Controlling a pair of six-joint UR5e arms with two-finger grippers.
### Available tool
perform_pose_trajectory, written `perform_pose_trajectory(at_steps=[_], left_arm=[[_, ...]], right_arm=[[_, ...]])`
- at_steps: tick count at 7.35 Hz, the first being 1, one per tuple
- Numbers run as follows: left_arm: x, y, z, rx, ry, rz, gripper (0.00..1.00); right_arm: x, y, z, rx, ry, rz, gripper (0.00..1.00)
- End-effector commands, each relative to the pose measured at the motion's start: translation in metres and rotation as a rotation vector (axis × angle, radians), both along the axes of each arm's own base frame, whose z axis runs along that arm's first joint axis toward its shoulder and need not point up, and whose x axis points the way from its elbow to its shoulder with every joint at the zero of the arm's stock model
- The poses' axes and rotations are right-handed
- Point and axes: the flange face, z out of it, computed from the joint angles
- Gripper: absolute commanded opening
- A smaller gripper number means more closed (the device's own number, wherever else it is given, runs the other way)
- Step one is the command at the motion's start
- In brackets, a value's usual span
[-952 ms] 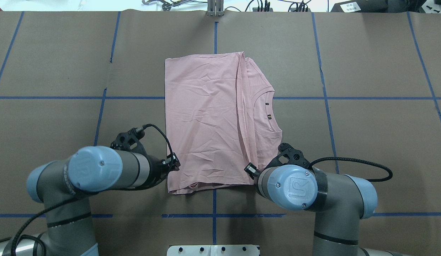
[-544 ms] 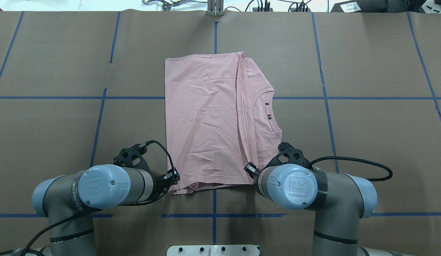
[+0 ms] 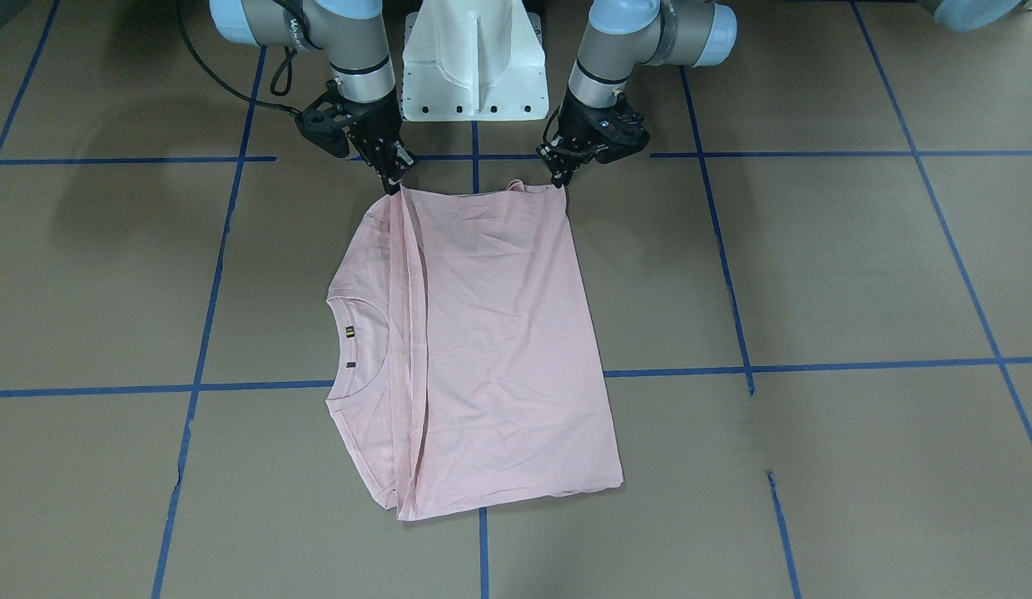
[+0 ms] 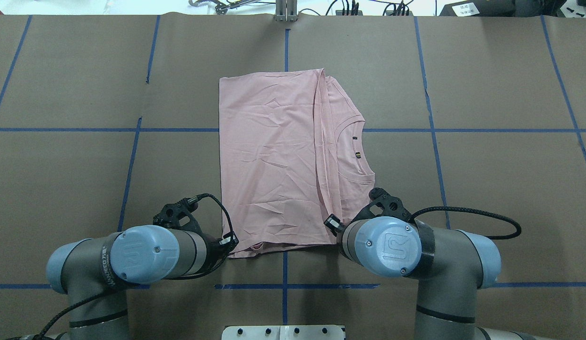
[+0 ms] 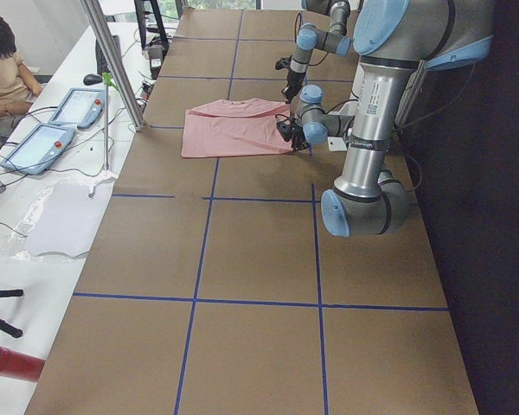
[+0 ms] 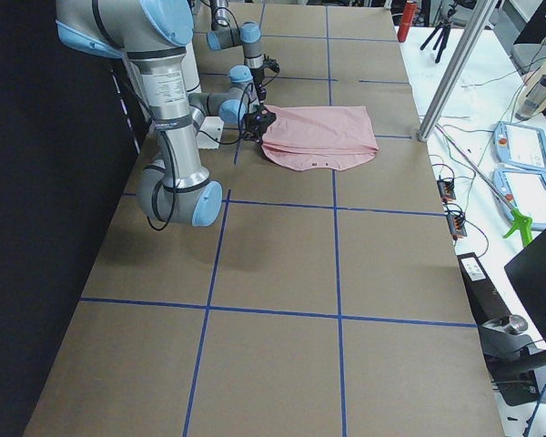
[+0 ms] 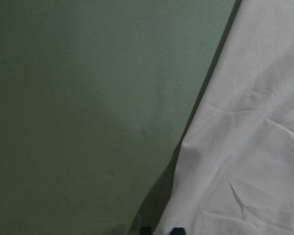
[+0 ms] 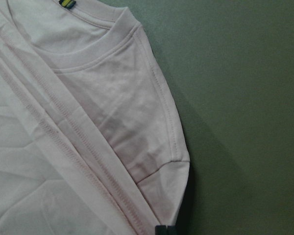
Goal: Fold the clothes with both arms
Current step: 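Move the left gripper to the shirt's other near corner, then grasp the near edge with both grippers and lift it over the shirt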
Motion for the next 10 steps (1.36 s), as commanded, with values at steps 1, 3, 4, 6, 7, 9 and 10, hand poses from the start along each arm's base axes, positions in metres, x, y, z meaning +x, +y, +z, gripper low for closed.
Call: perform_pose_trajectory(at_steps=[1,3,4,6,7,9,10], left_arm=[[0.001,0.001,-0.005,0.0,0.008,0.005,0.0],[-0.029,0.008,-0.043,0.021,0.088,0.004,0.0],[-0.059,0.018,-0.072,0.019,0.094,0.012,0.0],[-0.106,0.031,-0.107,0.003,0.074,0.033,0.0],[-0.109,0.017,-0.111,0.014,0.076,0.016,0.0],[-0.099,-0.072,-0.125,0.098,0.034,-0.082,0.0],[-0.09,-0.113,-0.123,0.13,-0.003,-0.113,0.0]], right_arm=[[0.001,-0.001,-0.001,0.001,-0.003,0.002,0.0],[0.027,0.008,-0.014,-0.002,-0.047,0.011,0.0],[0.056,0.036,-0.018,-0.047,-0.056,0.024,0.0],[0.098,0.038,-0.064,-0.064,-0.069,0.049,0.0],[0.114,-0.001,-0.076,-0.054,-0.086,0.109,0.0],[0.105,-0.091,-0.088,-0.032,-0.06,0.138,0.0],[0.096,-0.137,-0.087,-0.028,-0.046,0.162,0.0]])
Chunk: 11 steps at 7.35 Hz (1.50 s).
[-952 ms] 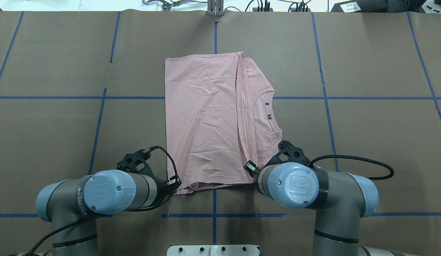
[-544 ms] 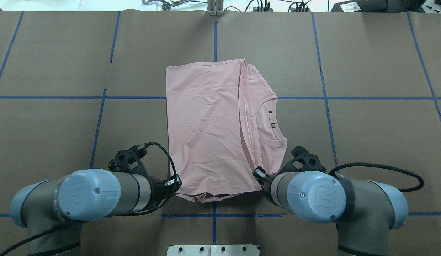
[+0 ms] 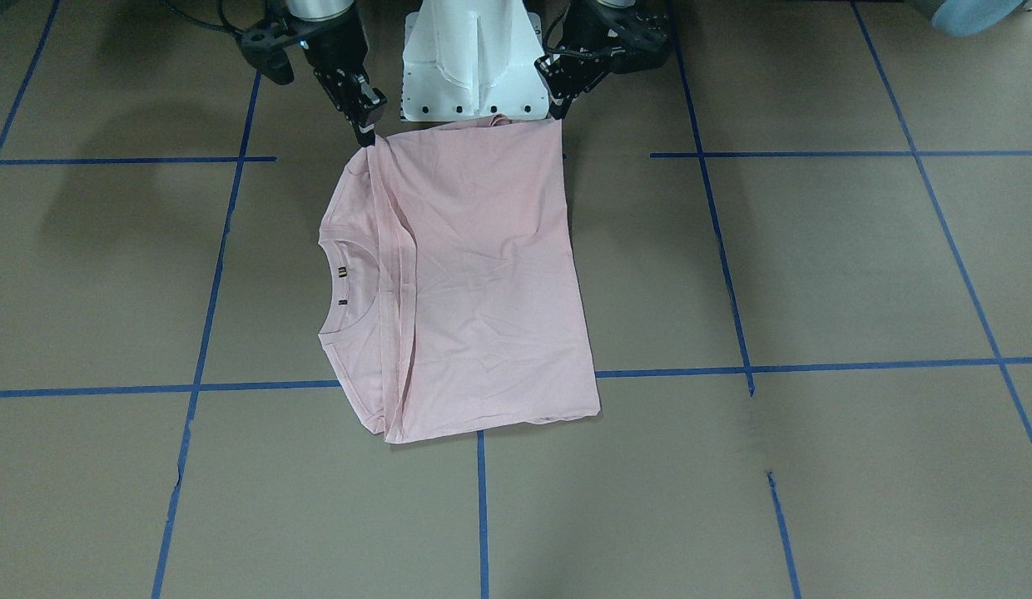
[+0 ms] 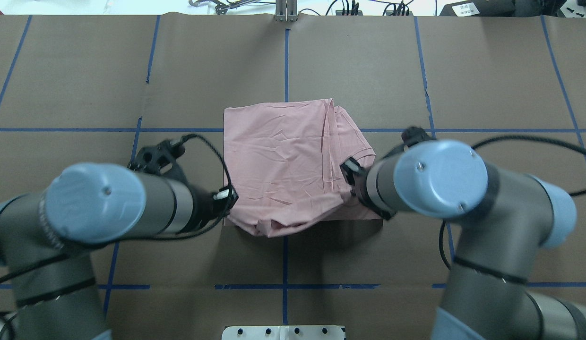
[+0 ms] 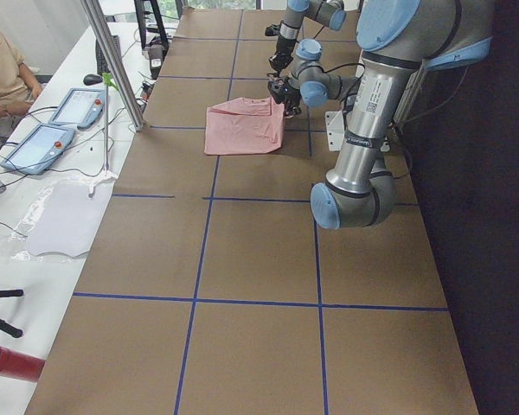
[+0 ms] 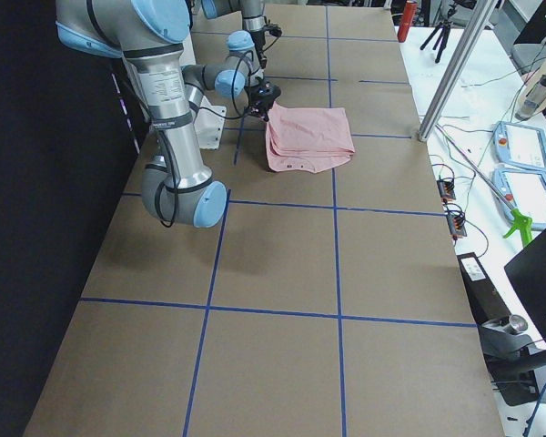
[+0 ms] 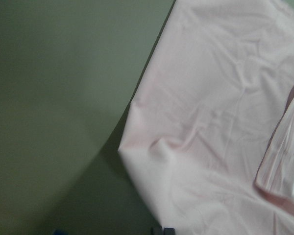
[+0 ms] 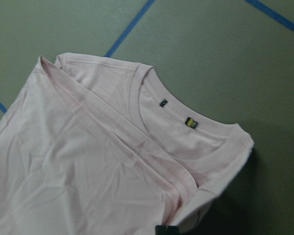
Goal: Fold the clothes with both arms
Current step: 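Grasp the near edge with both grippers and lift it over the shirt, then lay the edge on the shirt's far edge and open both grippers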
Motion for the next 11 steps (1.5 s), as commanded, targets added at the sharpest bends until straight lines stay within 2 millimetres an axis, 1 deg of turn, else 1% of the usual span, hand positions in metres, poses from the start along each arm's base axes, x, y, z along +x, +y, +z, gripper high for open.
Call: perform_pose_trajectory(at_steps=[1,2,3,4,5,6,7,8,9,10,11], left_arm=[[0.007,-0.086,0.007,0.089,-0.07,-0.061,0.0],[0.02,-0.109,0.026,0.117,-0.09,-0.062,0.0],[0.038,-0.134,0.043,0.157,-0.101,-0.079,0.0],[0.051,-0.16,0.055,0.206,-0.143,-0.089,0.0],[0.06,-0.185,0.067,0.243,-0.163,-0.096,0.0],[0.066,-0.197,0.077,0.274,-0.18,-0.124,0.0],[0.071,-0.206,0.082,0.277,-0.182,-0.134,0.0],[0.082,-0.231,0.093,0.294,-0.213,-0.133,0.01],[0.083,-0.275,0.124,0.327,-0.239,-0.152,0.47],[0.067,-0.294,0.145,0.429,-0.229,-0.148,0.99],[0.055,-0.284,0.158,0.442,-0.218,-0.143,1.0]], right_arm=[[-0.018,-0.106,-0.001,-0.001,0.01,0.049,0.0],[-0.031,-0.145,0.009,-0.006,0.003,0.055,0.0],[-0.046,-0.177,0.013,0.005,0.011,0.056,0.0],[-0.056,-0.201,0.015,0.005,0.041,0.045,0.0],[-0.065,-0.212,0.02,0.005,0.059,0.034,0.0],[-0.072,-0.225,0.028,0.017,0.045,0.04,0.0],[-0.071,-0.238,0.037,0.016,0.05,0.052,0.0],[-0.079,-0.244,0.051,0.035,0.071,0.024,0.0],[-0.09,-0.268,0.09,0.076,0.074,0.008,0.43],[-0.09,-0.293,0.113,0.199,0.107,-0.058,0.99],[-0.067,-0.312,0.104,0.238,0.119,-0.054,1.0]])
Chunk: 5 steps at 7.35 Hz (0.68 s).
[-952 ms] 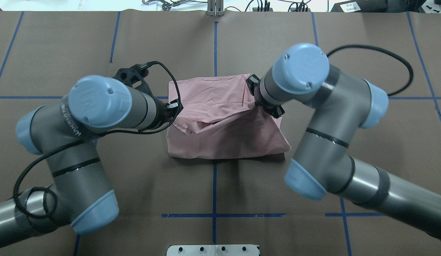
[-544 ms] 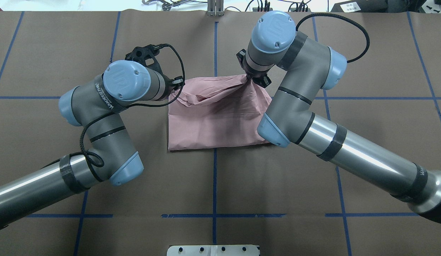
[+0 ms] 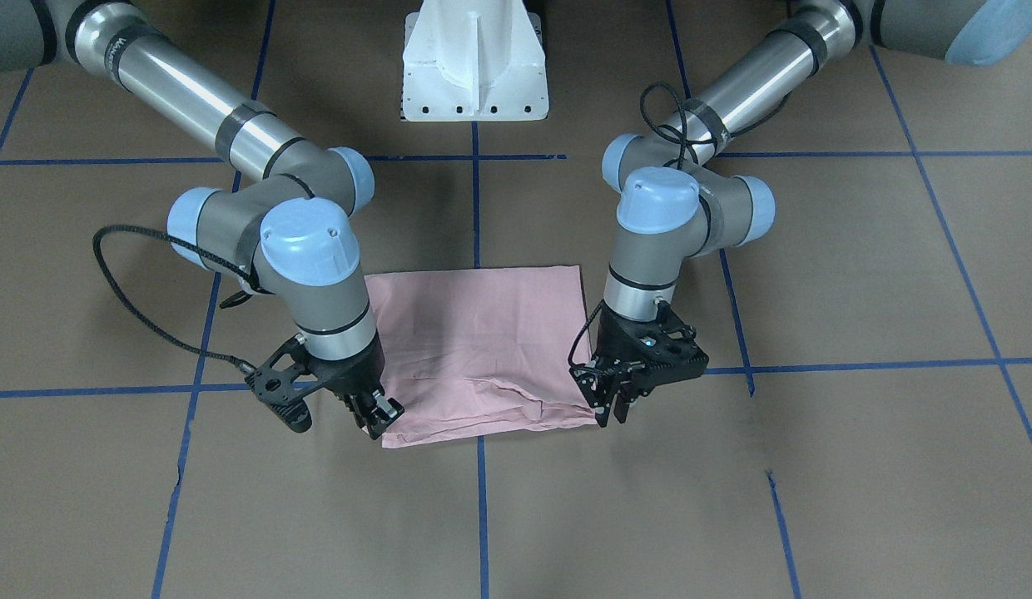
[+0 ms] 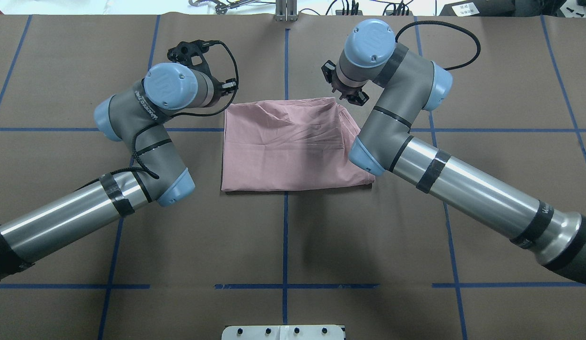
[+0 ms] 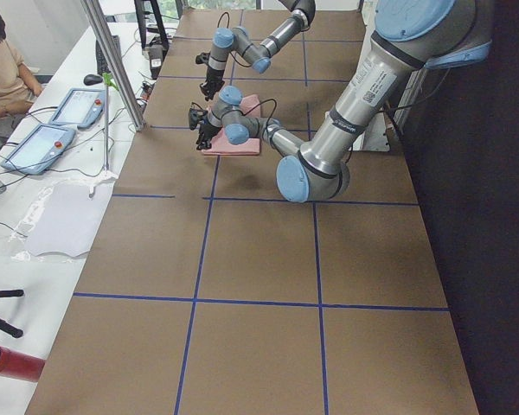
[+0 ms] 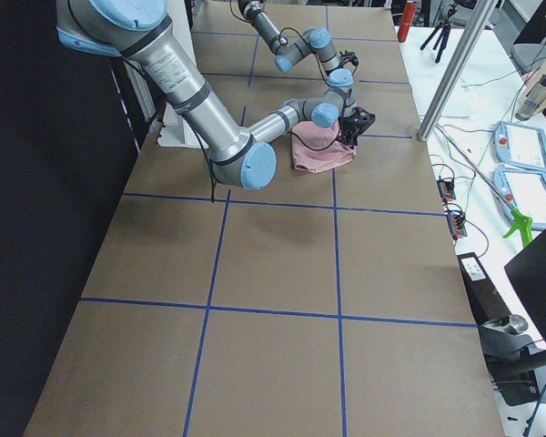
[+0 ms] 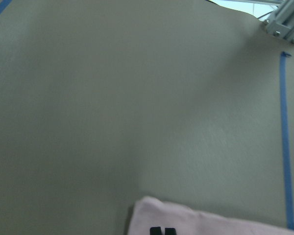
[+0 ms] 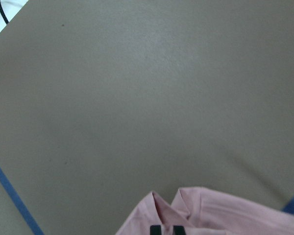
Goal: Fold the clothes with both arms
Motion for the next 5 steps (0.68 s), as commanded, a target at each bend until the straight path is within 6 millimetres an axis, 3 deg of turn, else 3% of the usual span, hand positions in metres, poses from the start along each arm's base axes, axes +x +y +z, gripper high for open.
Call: perform_pose_trajectory(at_steps=[1,2,3,4,5], left_arm=[[-0.024,0.004,0.02,0.058,0.017,0.012,1.0],[-0.032,0.005,0.012,0.082,0.023,0.017,1.0],[-0.06,0.007,0.025,0.132,-0.021,0.062,1.0],[-0.11,0.005,0.051,0.162,-0.054,0.162,1.0],[-0.188,-0.001,0.084,0.208,-0.095,0.271,1.0]], right_arm=[[0.032,-0.035,0.012,0.128,0.06,-0.06,1.0],[0.054,-0.048,0.016,0.133,0.06,-0.075,1.0],[0.09,-0.059,0.029,0.121,0.042,-0.113,1.0],[0.156,-0.067,0.059,0.14,0.032,-0.171,1.0],[0.231,-0.075,0.103,0.194,0.05,-0.268,1.0]])
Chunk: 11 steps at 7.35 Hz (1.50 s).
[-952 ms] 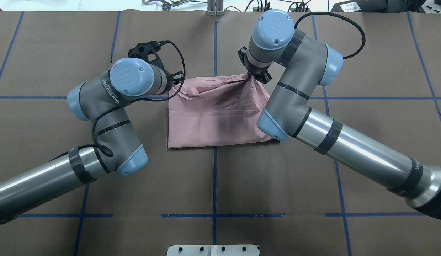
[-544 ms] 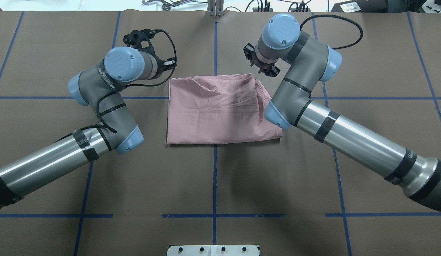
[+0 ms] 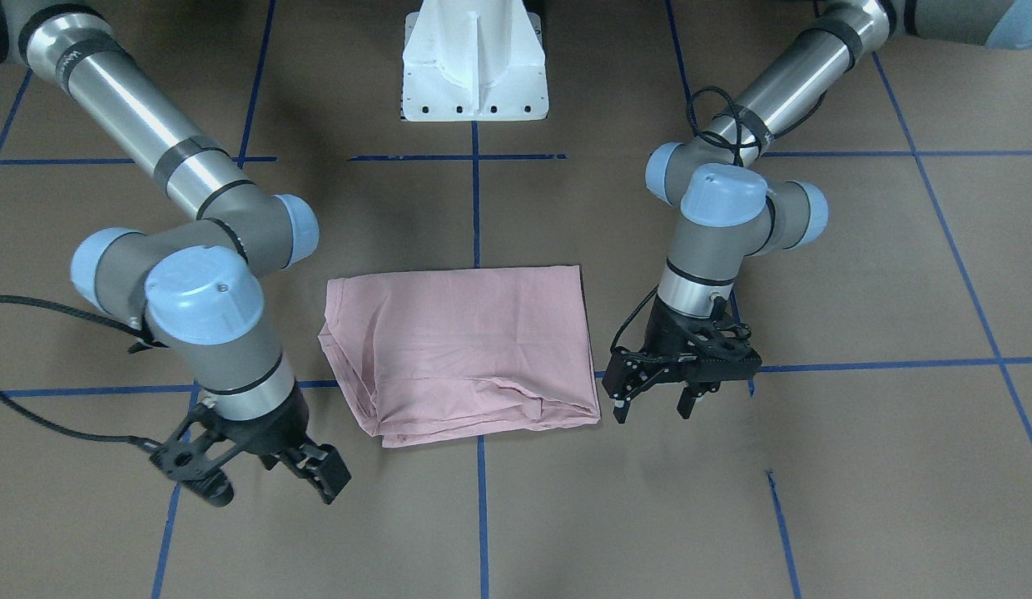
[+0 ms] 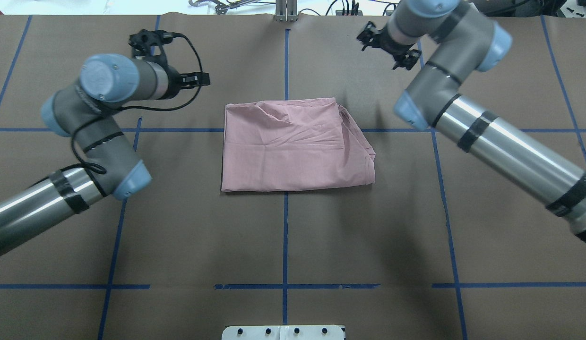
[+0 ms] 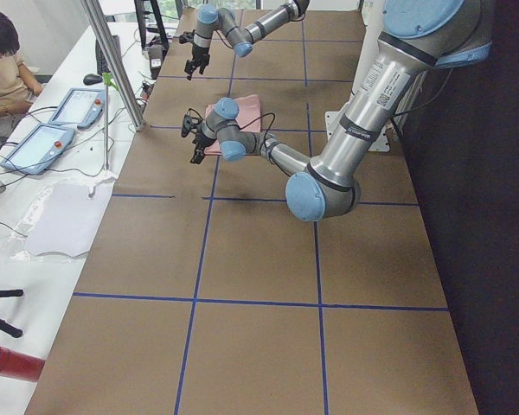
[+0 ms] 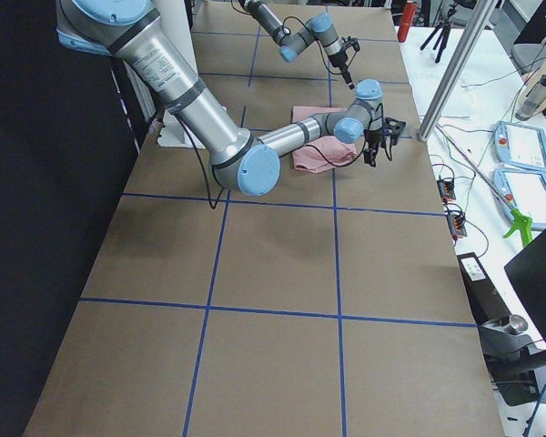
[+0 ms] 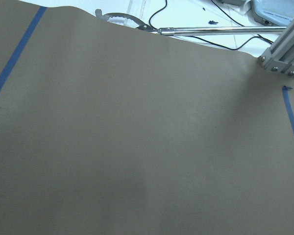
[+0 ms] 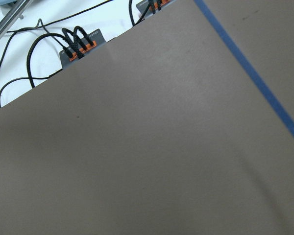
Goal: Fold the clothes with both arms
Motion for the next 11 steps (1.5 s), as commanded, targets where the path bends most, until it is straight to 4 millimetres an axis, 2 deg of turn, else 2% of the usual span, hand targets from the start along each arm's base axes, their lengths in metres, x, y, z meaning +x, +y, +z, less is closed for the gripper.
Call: perform_pose_trajectory(at_steps=[1,2,3,4,5,6,7,8,9,10,11], left_arm=[[-0.158,-0.005,0.067,0.084,-0.074,0.198,1.0],[-0.237,-0.004,0.103,0.138,-0.13,0.255,1.0],[-0.312,-0.002,0.133,0.166,-0.167,0.279,1.0],[-0.369,0.003,0.154,0.162,-0.212,0.299,1.0],[-0.425,0.01,0.175,0.146,-0.254,0.337,1.0],[-0.465,0.018,0.186,0.026,-0.248,0.36,1.0],[-0.469,0.03,0.199,-0.121,-0.234,0.412,1.0],[-0.468,0.077,0.228,-0.212,-0.246,0.428,1.0],[-0.468,0.13,0.253,-0.207,-0.3,0.415,1.0],[-0.467,0.134,0.255,-0.143,-0.31,0.406,1.0],[-0.466,0.131,0.264,-0.139,-0.312,0.408,1.0]], right_arm=[[0.166,-0.009,0.098,0.073,0.024,-0.167,1.0],[0.255,-0.007,0.137,0.121,0.036,-0.23,1.0],[0.325,-0.003,0.159,0.156,0.065,-0.278,1.0],[0.372,0.01,0.175,0.168,0.111,-0.348,1.0],[0.407,0.03,0.19,0.156,0.142,-0.443,1.0],[0.415,0.068,0.213,0.16,0.151,-0.539,1.0],[0.415,0.11,0.237,0.144,0.146,-0.554,1.0],[0.41,0.151,0.25,0.133,0.142,-0.564,1.0],[0.408,0.182,0.261,0.12,0.135,-0.572,1.0],[0.407,0.202,0.251,0.142,0.138,-0.573,1.0],[0.4,0.205,0.242,0.151,0.145,-0.586,1.0]])
